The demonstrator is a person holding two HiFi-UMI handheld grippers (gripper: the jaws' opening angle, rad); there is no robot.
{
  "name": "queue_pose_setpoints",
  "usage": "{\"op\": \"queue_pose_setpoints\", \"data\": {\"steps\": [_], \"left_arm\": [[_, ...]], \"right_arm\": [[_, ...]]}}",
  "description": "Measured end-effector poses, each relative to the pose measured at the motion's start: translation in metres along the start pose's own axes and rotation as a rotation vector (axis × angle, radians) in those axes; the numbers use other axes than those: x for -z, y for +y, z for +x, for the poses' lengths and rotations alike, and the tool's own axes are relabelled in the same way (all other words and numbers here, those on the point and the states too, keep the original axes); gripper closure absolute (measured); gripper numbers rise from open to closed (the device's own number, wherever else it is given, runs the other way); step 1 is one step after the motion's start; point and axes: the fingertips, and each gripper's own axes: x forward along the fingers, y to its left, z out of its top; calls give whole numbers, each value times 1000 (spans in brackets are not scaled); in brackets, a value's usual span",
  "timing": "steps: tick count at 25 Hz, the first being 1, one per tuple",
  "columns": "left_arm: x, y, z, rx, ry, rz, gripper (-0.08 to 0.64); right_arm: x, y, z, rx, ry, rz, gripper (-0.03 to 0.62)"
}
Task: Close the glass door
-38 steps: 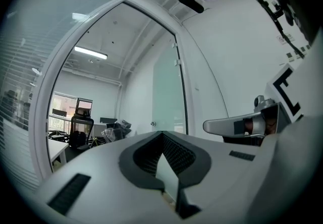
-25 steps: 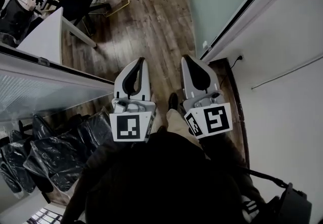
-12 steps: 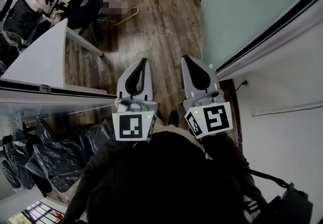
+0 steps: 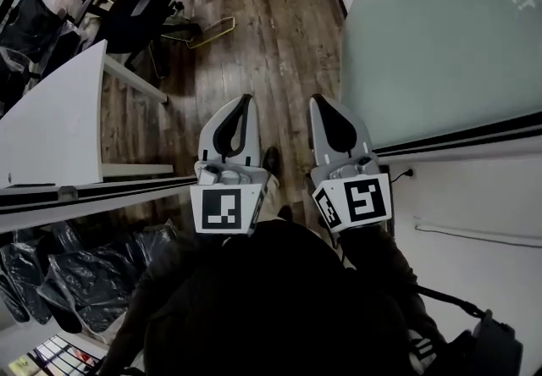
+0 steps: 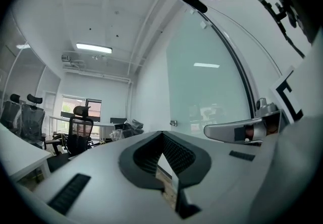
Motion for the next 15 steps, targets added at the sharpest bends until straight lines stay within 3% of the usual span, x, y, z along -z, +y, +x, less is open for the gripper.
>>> {"op": "queue_pose_setpoints", "data": {"steps": [9,15], "left_arm": [[3,83,149,31,-9,-29,563],[8,117,215,69,12,-43,563]], "right_arm": [[-3,-55,157,34,18,-12,591],[-11,-82,223,66,27,-33,591]]}}
